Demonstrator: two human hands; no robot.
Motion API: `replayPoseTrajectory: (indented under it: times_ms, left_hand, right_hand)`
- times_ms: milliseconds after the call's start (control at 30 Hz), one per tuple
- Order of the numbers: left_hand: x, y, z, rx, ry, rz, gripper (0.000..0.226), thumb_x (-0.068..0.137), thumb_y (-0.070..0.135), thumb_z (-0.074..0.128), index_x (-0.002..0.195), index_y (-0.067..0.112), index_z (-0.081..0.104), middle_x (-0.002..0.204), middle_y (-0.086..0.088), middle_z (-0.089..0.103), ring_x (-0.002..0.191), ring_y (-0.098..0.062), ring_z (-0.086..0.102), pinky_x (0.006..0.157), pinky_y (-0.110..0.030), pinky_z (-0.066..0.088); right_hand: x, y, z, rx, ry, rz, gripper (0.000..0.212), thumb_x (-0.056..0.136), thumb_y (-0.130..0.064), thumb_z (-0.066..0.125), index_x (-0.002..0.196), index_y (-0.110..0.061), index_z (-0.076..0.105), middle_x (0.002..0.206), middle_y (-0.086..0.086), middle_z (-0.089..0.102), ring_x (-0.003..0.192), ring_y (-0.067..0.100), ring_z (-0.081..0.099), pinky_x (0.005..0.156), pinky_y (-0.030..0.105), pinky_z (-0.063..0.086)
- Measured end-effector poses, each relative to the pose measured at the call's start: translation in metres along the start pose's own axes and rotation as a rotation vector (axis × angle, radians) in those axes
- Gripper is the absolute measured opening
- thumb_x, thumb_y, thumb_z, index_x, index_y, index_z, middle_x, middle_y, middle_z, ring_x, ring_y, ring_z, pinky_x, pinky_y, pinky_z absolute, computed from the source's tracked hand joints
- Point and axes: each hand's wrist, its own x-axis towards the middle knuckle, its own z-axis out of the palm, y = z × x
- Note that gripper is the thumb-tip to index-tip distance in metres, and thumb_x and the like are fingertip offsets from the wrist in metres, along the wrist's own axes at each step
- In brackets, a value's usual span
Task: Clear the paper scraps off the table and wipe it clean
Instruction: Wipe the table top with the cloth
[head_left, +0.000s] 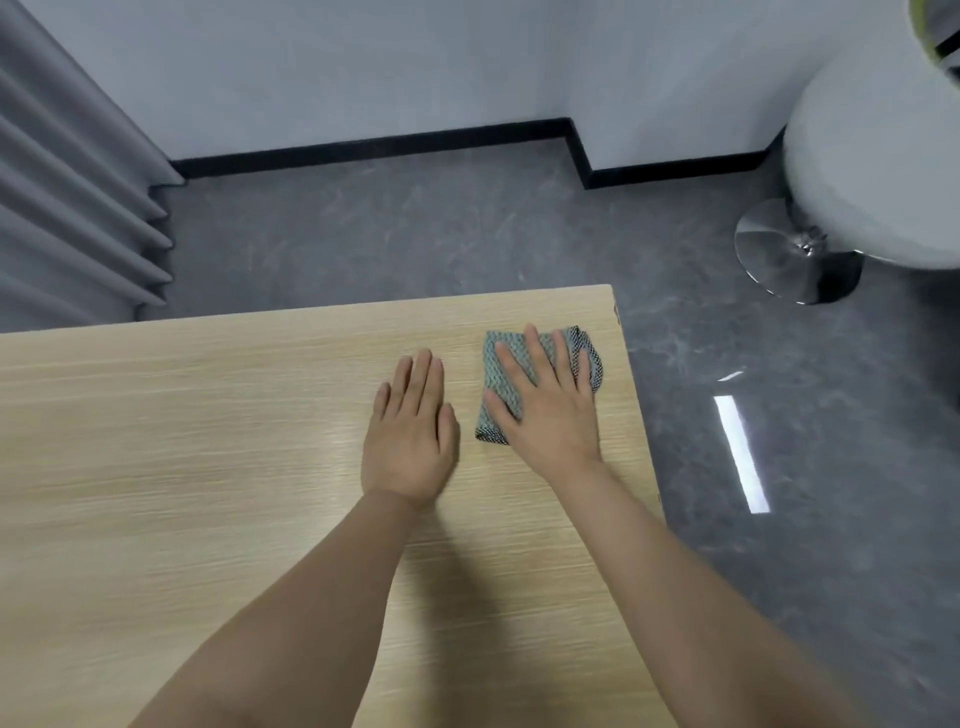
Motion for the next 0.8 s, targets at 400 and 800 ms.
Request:
replayPoseTrajectory:
  times_ms: [400,800]
  left_hand:
    - [0.000,0.001,0.000,0.029,-0.008,-0.009,0.057,0.095,0.037,0.005,0.150,0.022,0.000,0.154,0.013,-0.011,0.143,-0.004,-0.015,0.117,-0.028,-0.008]
    - [0.001,0.001,-0.001,0.034,-0.005,-0.011,0.059,0.093,0.038,0.004,0.150,0.022,0.005,0.153,0.014,-0.008,0.144,-0.005,-0.011,0.117,-0.027,-0.007]
  right_hand:
    - [0.050,0.034,-0.012,-0.072,-0.009,-0.183,0.056,0.095,-0.060,0.012,0.148,-0.042,0.006,0.159,-0.007,0.004,0.147,0.021,-0.006,0.114,0.044,-0.014]
    - [0.052,0.042,-0.009,0.022,0.058,0.110,0.055,0.099,-0.051,0.012,0.150,-0.033,0.004,0.160,-0.001,-0.002,0.146,0.028,-0.010,0.118,0.045,-0.005]
